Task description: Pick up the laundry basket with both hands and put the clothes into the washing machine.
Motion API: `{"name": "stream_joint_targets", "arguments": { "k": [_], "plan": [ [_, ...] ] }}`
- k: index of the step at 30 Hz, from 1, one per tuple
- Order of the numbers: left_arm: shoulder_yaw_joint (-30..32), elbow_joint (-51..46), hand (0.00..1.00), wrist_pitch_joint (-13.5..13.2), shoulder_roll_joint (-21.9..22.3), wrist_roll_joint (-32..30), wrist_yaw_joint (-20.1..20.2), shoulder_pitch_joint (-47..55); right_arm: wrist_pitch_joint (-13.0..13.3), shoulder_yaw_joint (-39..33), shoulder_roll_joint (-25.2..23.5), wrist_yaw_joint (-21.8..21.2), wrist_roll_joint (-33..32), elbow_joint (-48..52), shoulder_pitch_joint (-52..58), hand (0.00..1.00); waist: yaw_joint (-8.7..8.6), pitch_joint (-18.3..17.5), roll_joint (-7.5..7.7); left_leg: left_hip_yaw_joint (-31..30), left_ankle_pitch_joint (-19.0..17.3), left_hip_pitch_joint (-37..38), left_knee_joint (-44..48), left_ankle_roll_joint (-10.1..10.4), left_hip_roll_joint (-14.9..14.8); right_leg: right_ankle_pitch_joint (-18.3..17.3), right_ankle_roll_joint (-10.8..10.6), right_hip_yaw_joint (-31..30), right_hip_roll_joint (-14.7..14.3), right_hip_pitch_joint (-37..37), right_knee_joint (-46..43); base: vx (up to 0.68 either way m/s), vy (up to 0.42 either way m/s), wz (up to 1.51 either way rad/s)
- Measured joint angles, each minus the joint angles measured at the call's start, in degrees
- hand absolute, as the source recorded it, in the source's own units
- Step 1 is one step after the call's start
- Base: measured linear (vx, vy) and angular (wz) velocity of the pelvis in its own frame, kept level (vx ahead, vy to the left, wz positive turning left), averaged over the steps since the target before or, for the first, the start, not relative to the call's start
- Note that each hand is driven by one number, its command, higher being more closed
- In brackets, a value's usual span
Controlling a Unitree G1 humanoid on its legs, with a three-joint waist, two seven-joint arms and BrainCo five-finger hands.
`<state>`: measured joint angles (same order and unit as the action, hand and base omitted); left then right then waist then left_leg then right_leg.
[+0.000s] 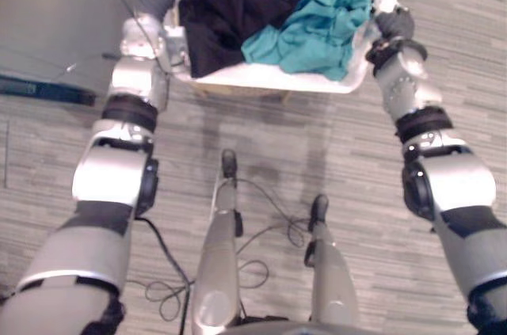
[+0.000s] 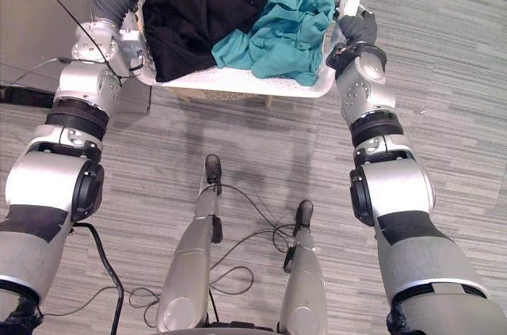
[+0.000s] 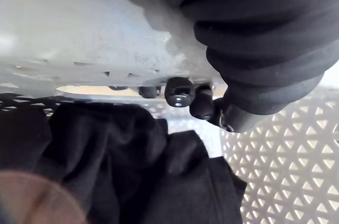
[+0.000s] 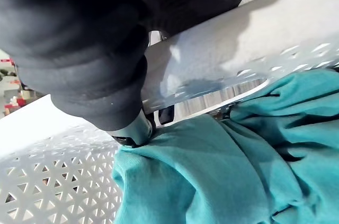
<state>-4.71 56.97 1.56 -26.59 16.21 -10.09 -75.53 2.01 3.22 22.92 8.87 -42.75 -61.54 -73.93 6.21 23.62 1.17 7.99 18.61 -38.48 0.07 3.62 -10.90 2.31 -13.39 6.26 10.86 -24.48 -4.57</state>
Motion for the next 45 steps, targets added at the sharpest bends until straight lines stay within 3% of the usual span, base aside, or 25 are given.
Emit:
{"name": "stream_joint_targets", "arguments": {
  "k": [4, 6, 9, 19, 20, 21, 26, 29, 35, 45],
  "plan": [
    [0.9, 0.0, 1.0, 0.7, 0.1, -2.0, 0.0, -0.5, 0.0, 2.3, 0.0, 0.9, -0.2, 0.0, -0.2, 1.0, 1.03, 0.0, 0.04, 0.4, -2.4, -1.3, 3.0, 0.8, -1.5, 0.1, 0.3, 0.3, -0.7, -0.3, 0.5, -0.01, 0.005, -0.17],
    [1.0, 0.0, 1.0, 0.7, -0.6, -3.2, 0.0, -3.2, 0.3, 2.3, 0.8, 1.0, -0.8, 0.9, -1.9, 1.0, 1.07, 0.0, 0.06, 0.5, -3.3, -4.9, 4.5, 1.3, -2.2, 0.4, 1.5, 1.6, -1.0, -2.7, 1.3, -0.04, 0.037, -0.12],
    [3.2, 0.0, 1.0, 0.7, -0.7, -3.4, 0.0, -7.0, 1.2, 2.4, 2.8, 1.1, -1.5, 3.4, -4.9, 1.0, 0.67, 0.0, 0.13, 0.1, -3.0, -8.8, 5.2, 1.0, -2.6, 2.3, 1.9, 2.4, -1.8, -5.0, 3.1, -0.02, 0.049, -0.04],
    [7.2, -0.3, 1.0, 0.9, -1.5, -3.6, -0.2, -7.3, 1.8, 7.7, 3.9, 2.2, -2.5, 3.4, -9.3, 1.0, 0.91, 0.0, 0.14, -2.3, -2.9, -12.1, 7.5, 0.8, -3.4, 2.3, 2.0, 5.1, -2.9, -5.1, 4.3, 0.01, 0.011, 0.05],
    [7.6, -0.4, 0.0, 0.9, -1.6, -3.6, -0.4, -7.3, 1.9, 8.2, 3.9, 2.3, -2.7, 3.4, -9.7, 1.0, 0.97, 0.0, 0.14, -2.5, -2.9, -12.4, 7.7, 0.8, -3.4, 2.3, 2.0, 5.2, -2.9, -5.2, 4.3, 0.0, 0.0, 0.0],
    [7.7, -0.7, 0.0, 0.9, -1.6, -3.6, -0.6, -7.4, 1.9, 8.2, 3.9, 2.4, -2.7, 3.4, -9.8, 0.0, 0.99, 0.0, 0.14, -2.6, -3.0, -12.7, 7.8, 0.8, -3.4, 2.3, 2.0, 5.3, -2.9, -5.3, 4.3, 0.0, 0.027, 0.04],
    [9.8, -0.9, 0.0, 1.5, -1.9, -3.5, -4.5, -9.5, 1.1, 8.6, 3.5, 1.7, -5.1, 4.0, -10.1, 0.0, 0.94, 0.0, 0.14, -3.1, -2.9, -13.9, 8.3, 0.8, -3.3, 2.3, 2.0, 5.9, -3.0, -6.1, 4.1, 0.0, 0.012, 0.02],
    [14.3, -0.9, 0.0, 1.8, -2.5, -3.3, -7.3, -11.7, -1.6, 11.3, 3.0, 0.5, -5.0, 3.3, -10.1, 0.0, 1.05, 0.0, 0.14, -3.4, -2.9, -14.4, 8.4, 0.8, -3.3, 2.3, 2.0, 6.2, -3.1, -6.4, 4.1, 0.0, 0.0, 0.0],
    [14.6, -1.8, 0.0, 2.6, -5.3, -3.4, -7.0, -14.2, -4.6, 13.0, 3.2, -1.5, -4.9, 2.3, -10.8, 0.0, 2.07, 0.0, 0.13, -3.4, -2.9, -14.9, 9.0, 0.8, -3.2, 2.2, 2.0, 7.2, -2.9, -6.6, 3.6, 0.0, 0.003, 0.01],
    [16.2, -5.4, 0.0, 2.2, -7.3, -5.1, -6.2, -15.8, -5.0, 13.5, 6.9, -1.7, -4.9, 2.3, -14.6, 0.0, 1.78, 0.0, 0.14, -3.5, -2.9, -14.6, 9.7, 0.8, -3.2, 1.4, 2.1, 7.9, -2.6, -6.5, 1.4, -0.01, 0.02, 0.02]
  ]
}}
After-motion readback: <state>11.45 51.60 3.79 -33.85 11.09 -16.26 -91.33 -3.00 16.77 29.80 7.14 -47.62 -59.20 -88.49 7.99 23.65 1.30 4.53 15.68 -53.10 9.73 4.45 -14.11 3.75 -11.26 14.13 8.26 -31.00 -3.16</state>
